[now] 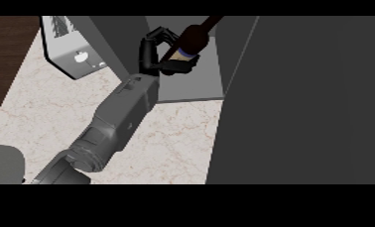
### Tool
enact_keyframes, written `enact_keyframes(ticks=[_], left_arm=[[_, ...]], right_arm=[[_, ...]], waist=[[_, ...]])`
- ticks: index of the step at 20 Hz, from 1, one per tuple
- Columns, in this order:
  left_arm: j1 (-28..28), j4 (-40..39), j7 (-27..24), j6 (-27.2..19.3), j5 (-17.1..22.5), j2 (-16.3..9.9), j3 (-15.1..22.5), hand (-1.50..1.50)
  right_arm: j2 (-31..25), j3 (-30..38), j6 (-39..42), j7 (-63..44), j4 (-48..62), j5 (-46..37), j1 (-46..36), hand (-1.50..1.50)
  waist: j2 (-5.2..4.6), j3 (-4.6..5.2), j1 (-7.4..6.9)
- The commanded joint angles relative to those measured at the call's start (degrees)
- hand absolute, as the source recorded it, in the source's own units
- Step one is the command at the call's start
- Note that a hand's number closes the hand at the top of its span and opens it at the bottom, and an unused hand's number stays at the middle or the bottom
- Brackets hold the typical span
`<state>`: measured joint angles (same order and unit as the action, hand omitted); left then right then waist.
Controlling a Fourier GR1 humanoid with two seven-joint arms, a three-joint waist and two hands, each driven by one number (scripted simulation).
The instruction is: Pick up the wine, place it into the cabinet and close the cabinet
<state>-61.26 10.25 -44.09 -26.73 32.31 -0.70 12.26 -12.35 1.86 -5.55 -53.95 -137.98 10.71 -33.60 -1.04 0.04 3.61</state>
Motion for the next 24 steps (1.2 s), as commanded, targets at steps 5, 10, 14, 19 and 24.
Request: enact_keyframes(ticks=[5, 10, 14, 19, 24], left_arm=[[-4.57, -6.33, 0.76, -7.9, -2.12, 0.08, -0.11, 1.5], [-5.74, -8.32, 4.98, -4.42, -2.51, -2.08, -0.07, 1.5], [-5.09, -9.64, 5.14, -6.51, -3.01, -2.39, 0.03, 1.5], [-3.2, -8.12, 4.19, -4.44, -0.35, -0.8, -2.81, 1.5], [-1.42, -6.12, 3.94, 3.11, 2.87, 0.36, -6.28, 1.5]], right_arm=[[1.34, -1.69, -0.01, 0.58, -2.81, 0.68, 0.83, -1.5], [0.41, 0.13, 1.0, 0.04, -4.55, 3.5, 1.11, -1.5], [1.18, -2.8, -0.22, -0.73, -3.21, 0.73, -0.37, -1.5], [1.18, -2.49, -0.03, -0.59, -3.06, 1.4, -0.93, -1.5], [1.83, -1.79, -0.26, 0.34, -2.33, 1.54, -1.32, -1.5]], waist=[[-0.56, 0.02, 1.17], [-0.79, -0.02, 2.17], [-0.8, 0.09, 1.86], [-1.26, 0.16, 2.89], [-1.19, 0.15, 2.42]])
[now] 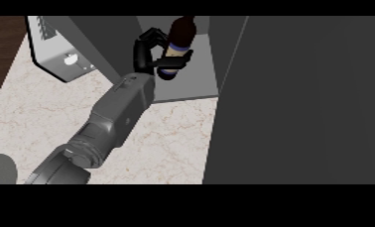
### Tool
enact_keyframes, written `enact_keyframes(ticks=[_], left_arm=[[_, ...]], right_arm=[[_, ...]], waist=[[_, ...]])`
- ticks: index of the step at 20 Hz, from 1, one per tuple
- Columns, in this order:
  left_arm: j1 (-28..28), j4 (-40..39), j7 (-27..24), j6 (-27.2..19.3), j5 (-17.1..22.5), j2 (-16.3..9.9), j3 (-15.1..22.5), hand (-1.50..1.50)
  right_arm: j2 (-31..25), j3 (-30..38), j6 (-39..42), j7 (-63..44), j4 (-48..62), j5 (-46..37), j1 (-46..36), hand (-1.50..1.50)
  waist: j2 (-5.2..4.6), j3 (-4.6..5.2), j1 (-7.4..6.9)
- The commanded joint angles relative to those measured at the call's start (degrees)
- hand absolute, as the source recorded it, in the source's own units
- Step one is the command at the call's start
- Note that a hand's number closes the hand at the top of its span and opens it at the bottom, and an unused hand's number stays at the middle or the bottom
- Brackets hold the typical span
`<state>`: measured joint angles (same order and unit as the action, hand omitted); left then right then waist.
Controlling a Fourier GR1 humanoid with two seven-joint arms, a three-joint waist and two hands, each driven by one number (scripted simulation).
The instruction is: Pick up the wine, place it into the cabinet and close the cabinet
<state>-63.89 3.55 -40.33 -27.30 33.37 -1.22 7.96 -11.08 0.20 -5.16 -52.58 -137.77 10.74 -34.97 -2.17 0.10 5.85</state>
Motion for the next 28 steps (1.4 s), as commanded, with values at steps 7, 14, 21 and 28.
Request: enact_keyframes(ticks=[7, 14, 21, 28], left_arm=[[5.37, 0.66, 0.44, 8.86, 4.06, 1.21, -3.69, 1.5], [9.79, 2.18, -3.41, 11.3, 5.88, 1.22, -3.32, 1.5], [13.43, 1.9, -3.23, 11.71, 6.69, 1.22, -1.04, 1.5], [13.21, 2.29, -4.01, 8.47, 7.94, 1.19, 0.43, 1.5]], right_arm=[[0.8, -1.06, -0.21, -1.25, -1.46, 1.33, -0.09, -1.5], [1.47, -1.42, -0.06, -0.73, -0.15, 2.39, -2.52, -1.5], [1.58, -0.52, 1.26, 0.71, -0.19, 3.14, -0.33, -1.5], [2.43, -1.57, -0.05, 0.07, 1.2, 1.76, -3.32, -1.5]], waist=[[0.08, 0.1, 1.01], [0.15, 0.18, 2.79], [0.19, 0.12, 3.6], [-0.04, 0.27, 4.39]])
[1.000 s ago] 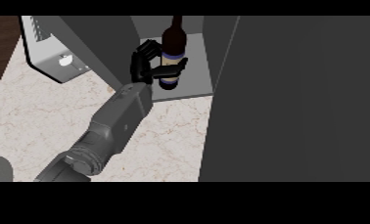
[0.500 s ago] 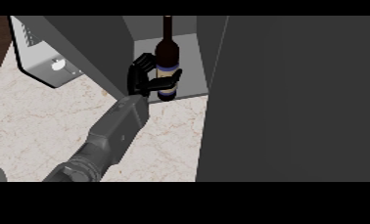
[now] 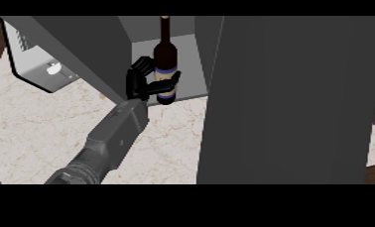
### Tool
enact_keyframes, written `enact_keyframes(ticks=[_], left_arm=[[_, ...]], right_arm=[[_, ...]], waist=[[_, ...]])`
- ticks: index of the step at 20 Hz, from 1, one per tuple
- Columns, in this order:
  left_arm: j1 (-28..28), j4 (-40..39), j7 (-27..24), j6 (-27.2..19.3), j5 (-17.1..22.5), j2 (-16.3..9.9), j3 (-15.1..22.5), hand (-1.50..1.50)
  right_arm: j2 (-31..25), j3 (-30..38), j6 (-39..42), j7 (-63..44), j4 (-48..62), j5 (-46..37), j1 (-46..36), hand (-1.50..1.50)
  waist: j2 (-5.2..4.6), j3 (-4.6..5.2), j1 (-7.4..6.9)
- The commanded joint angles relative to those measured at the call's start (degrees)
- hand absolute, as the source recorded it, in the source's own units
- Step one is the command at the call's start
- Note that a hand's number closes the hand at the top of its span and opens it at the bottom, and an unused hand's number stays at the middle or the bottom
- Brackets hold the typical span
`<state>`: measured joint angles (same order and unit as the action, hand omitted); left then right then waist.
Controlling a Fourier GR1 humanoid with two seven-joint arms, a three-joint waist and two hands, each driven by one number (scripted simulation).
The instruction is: Pick up the wine, place it into the cabinet and close the cabinet
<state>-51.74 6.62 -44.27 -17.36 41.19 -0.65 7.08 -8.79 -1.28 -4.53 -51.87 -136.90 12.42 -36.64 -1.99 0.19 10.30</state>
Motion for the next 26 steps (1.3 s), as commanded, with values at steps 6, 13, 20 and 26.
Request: enact_keyframes(ticks=[6, 13, 20, 26], left_arm=[[0.24, 0.71, 0.97, -2.04, 1.39, 0.61, 3.04, 1.5], [-2.74, 2.28, 2.32, -5.2, 3.15, 0.63, 4.38, 1.5], [-7.8, 2.0, 5.35, -9.4, 4.95, 0.64, 4.45, 1.5], [-10.78, -0.01, 7.16, -10.94, 4.53, 0.65, 5.2, 1.5]], right_arm=[[0.94, 0.24, -0.54, 0.04, 0.78, 1.0, -0.81, -1.5], [0.09, 1.42, 1.24, 1.69, 2.6, 1.54, -0.53, -1.5], [0.16, 1.57, 0.25, -0.64, -1.36, 2.75, 1.0, -1.5], [-0.71, 3.05, 1.83, 0.59, -0.12, 3.46, 2.34, -1.5]], waist=[[-0.16, 0.12, -0.44], [-0.55, 0.09, -0.37], [0.03, 0.02, -0.53], [-0.55, -0.07, -0.75]])
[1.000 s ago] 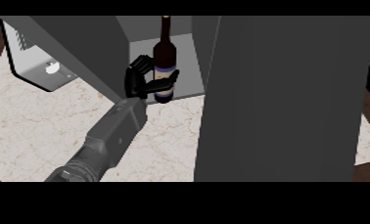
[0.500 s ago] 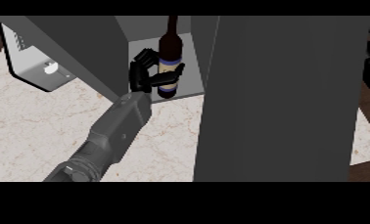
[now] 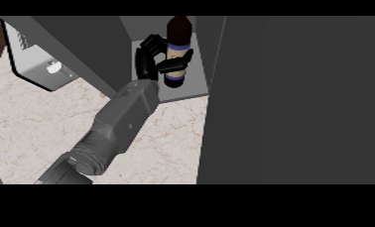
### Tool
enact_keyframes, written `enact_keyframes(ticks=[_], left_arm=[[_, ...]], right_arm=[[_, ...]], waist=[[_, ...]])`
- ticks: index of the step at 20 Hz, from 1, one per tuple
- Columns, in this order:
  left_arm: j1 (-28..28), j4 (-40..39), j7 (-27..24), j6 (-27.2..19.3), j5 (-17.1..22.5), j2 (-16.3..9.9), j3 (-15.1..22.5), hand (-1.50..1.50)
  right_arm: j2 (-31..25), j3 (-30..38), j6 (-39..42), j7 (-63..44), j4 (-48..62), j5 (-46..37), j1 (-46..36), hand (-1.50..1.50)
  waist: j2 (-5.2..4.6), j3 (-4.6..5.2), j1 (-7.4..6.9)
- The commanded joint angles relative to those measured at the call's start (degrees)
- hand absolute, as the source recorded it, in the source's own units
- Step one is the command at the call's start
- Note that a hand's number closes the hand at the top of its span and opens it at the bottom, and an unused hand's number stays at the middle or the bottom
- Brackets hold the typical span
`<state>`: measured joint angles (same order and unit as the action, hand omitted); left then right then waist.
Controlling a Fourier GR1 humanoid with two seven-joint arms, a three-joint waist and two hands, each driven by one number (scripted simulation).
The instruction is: Pick up the wine, place it into the cabinet and close the cabinet
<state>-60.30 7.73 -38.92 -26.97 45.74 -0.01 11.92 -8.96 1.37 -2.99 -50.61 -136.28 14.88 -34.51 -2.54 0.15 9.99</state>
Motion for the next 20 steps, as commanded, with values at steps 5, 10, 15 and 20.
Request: enact_keyframes(ticks=[5, 10, 15, 20], left_arm=[[-4.55, -2.14, 4.13, -1.47, 1.49, 0.01, -1.33, 1.5], [-5.97, -3.16, 4.85, -1.06, 2.14, 0.0, -2.56, 1.5], [-8.51, -6.08, 5.86, -4.47, -0.95, -1.61, 0.09, 1.5], [-5.63, -7.66, 3.89, -10.86, -6.88, -2.85, 5.84, 1.5]], right_arm=[[0.01, 0.4, 0.54, 0.18, -1.88, 0.76, 2.19, -1.5], [-1.31, 2.82, 1.59, 1.41, -0.86, 1.38, 1.59, -1.5], [-0.56, 1.46, 1.99, 2.35, -0.22, 0.55, 1.93, -1.5], [-0.54, 1.53, 1.99, 1.67, -0.89, 1.3, 2.24, -1.5]], waist=[[-0.38, -0.03, 0.07], [-0.5, -0.05, -1.48], [-0.84, -0.1, -1.28], [-1.23, -0.17, -0.46]])
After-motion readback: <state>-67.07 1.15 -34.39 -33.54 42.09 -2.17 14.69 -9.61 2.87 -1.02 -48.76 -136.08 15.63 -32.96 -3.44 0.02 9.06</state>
